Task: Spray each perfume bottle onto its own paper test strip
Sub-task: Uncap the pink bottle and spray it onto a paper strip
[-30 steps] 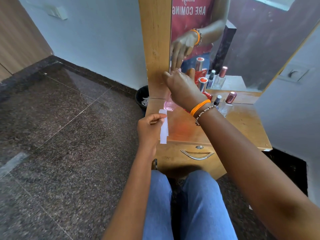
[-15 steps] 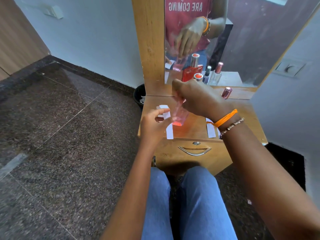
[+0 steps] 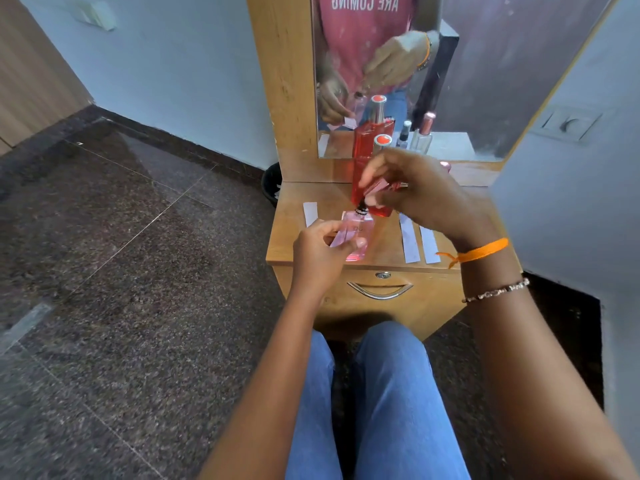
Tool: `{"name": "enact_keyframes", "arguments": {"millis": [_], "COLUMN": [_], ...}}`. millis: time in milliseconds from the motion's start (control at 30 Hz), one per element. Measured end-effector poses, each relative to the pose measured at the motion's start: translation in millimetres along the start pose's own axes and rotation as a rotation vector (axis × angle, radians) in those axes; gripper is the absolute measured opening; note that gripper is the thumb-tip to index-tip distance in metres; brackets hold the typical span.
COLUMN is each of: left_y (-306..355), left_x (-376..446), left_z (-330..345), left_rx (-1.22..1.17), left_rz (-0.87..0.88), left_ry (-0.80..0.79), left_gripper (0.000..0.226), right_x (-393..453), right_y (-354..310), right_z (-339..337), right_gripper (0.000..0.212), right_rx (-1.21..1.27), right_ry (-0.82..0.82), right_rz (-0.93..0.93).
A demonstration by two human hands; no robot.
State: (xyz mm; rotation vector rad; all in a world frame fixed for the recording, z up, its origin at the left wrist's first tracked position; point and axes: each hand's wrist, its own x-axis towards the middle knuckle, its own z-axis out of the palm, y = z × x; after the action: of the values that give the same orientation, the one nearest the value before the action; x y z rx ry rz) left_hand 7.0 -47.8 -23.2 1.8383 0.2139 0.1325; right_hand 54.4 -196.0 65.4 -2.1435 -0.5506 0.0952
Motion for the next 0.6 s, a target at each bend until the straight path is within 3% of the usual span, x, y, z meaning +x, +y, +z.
{"name": "enact_keyframes", "arguments": {"millis": [67,133,233,500,600], "left_y": [-3,-6,-6,-6,-6], "left_x": [-1,-1,-2,-4,-4], "left_z": [0,-1,-2,0,0], "left_rx": [-0.018,-0.052,-0.080,-0.067,-0.071], "left_rz": [-0.028,-0.052,-0.064,-0.064,-0.057], "left_ry": [0.040,0.059,0.061,0.040,0.041], "left_gripper": [0.028,0.028,0.030,0.033,0.033], "right_x": [-8,-16,-26,-26,-34], "right_y": [15,32,55,72,64], "right_z": [5,16,40,61,55], "right_gripper": [0.032,0.034,0.038,0.051,0.046], "right_rx": [0.090,-0.003,-0.214,-0.277,-0.248], "right_ry": [0.246,0.370,0.289,0.216,0.331], "right_rz": [0.061,0.135,0.191,0.159,0.056]}}
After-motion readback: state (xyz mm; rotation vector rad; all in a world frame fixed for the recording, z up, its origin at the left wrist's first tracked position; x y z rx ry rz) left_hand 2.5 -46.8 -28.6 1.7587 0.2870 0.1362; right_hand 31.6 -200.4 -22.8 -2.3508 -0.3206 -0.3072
